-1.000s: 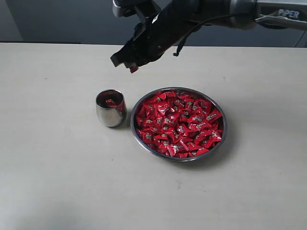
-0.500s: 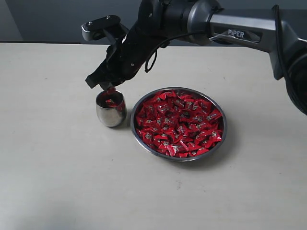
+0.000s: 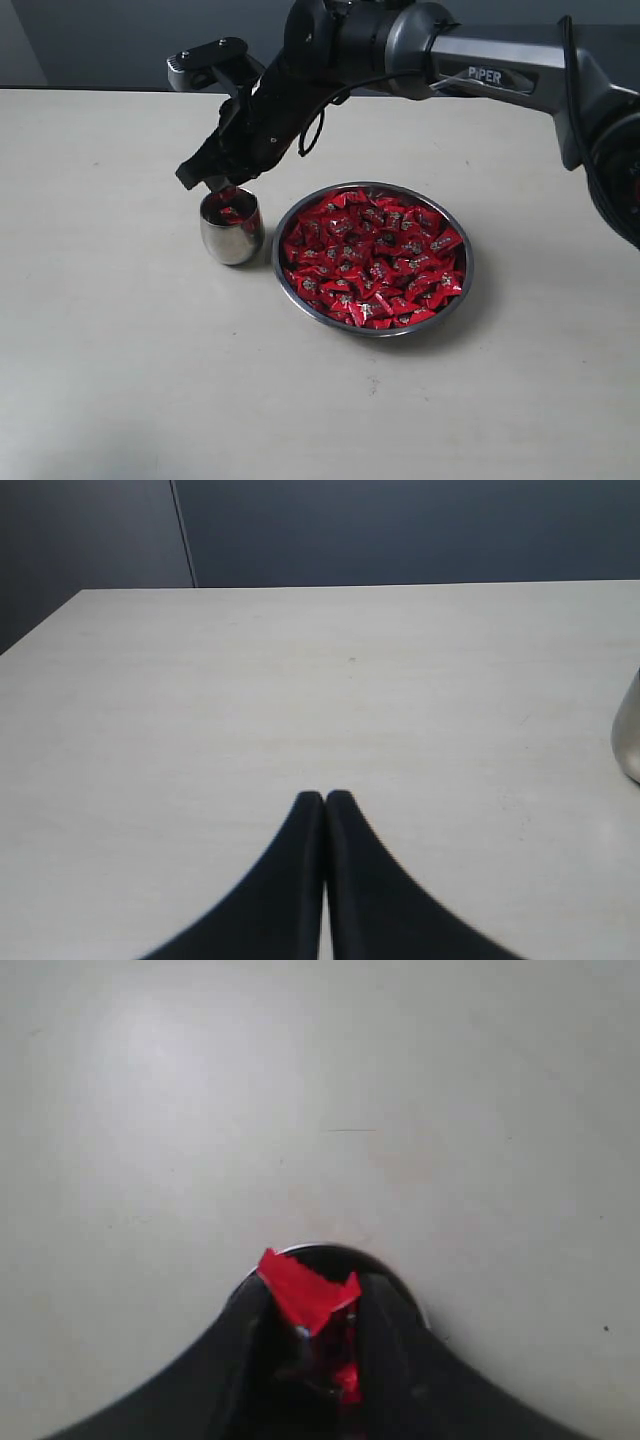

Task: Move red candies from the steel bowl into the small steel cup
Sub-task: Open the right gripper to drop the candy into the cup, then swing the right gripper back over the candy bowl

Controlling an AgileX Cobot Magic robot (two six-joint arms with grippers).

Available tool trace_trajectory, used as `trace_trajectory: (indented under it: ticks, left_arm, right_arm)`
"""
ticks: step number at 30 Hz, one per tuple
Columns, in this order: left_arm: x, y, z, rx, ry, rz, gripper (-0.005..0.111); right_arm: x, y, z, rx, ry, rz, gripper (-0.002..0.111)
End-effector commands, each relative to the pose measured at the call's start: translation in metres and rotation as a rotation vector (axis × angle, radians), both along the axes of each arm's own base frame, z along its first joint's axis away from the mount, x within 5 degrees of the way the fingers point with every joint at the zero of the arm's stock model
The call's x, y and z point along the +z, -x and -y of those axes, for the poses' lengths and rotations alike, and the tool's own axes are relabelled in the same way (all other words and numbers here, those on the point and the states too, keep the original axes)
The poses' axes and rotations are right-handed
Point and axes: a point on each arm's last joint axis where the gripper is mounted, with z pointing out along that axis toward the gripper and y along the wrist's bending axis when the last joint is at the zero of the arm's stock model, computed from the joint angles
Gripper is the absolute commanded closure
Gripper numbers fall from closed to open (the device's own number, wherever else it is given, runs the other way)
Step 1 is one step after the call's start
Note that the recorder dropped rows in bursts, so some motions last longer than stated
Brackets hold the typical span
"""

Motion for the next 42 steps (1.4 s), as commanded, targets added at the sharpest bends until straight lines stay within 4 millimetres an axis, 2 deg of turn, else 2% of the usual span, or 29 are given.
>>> trace_trajectory:
  ticks: [1, 11, 15, 19, 23, 30, 34, 38, 42]
  left_arm:
    - [0.000, 0.000, 0.000, -0.005, 0.005, 0.012, 0.106]
    - [0.000, 0.000, 0.000, -0.005, 0.005, 0.012, 0.106]
    - [0.000, 0.000, 0.000, -0.005, 0.005, 0.012, 0.106]
    - [0.000, 0.000, 0.000, -0.005, 0.005, 0.012, 0.106]
    - [0.000, 0.000, 0.000, -0.005, 0.005, 0.012, 0.106]
    - [0.000, 0.000, 0.000, -0.005, 0.005, 0.012, 0.106]
    - [0.000, 0.000, 0.000, -0.005, 0.005, 0.012, 0.106]
    - [0.000, 0.000, 0.000, -0.005, 0.005, 0.012, 0.106]
    - [0.000, 0.000, 0.000, -0.005, 0.005, 0.012, 0.106]
  right_arm:
    - [0.003, 0.000, -0.001, -0.001, -0.009, 0.006, 0.073]
    - [0.003, 0.001, 0.000, 0.008, 0.006, 0.005, 0.073]
    - [0.015, 0.003, 0.002, 0.013, -0.005, 0.014, 0.073]
    - [0.037, 0.006, 0.011, 0.029, -0.002, 0.033, 0.073]
    - [0.058, 0.003, 0.033, 0.038, 0.052, 0.035, 0.073]
    - [0.095, -0.010, 0.081, -0.043, 0.035, 0.043, 0.073]
    - [0.096, -0.006, 0.113, -0.113, 0.033, 0.039, 0.073]
    - [0.096, 0.008, 0.141, -0.182, 0.001, 0.090, 0.073]
    - [0.084, 0.025, 0.169, -0.264, -0.011, 0.153, 0.073]
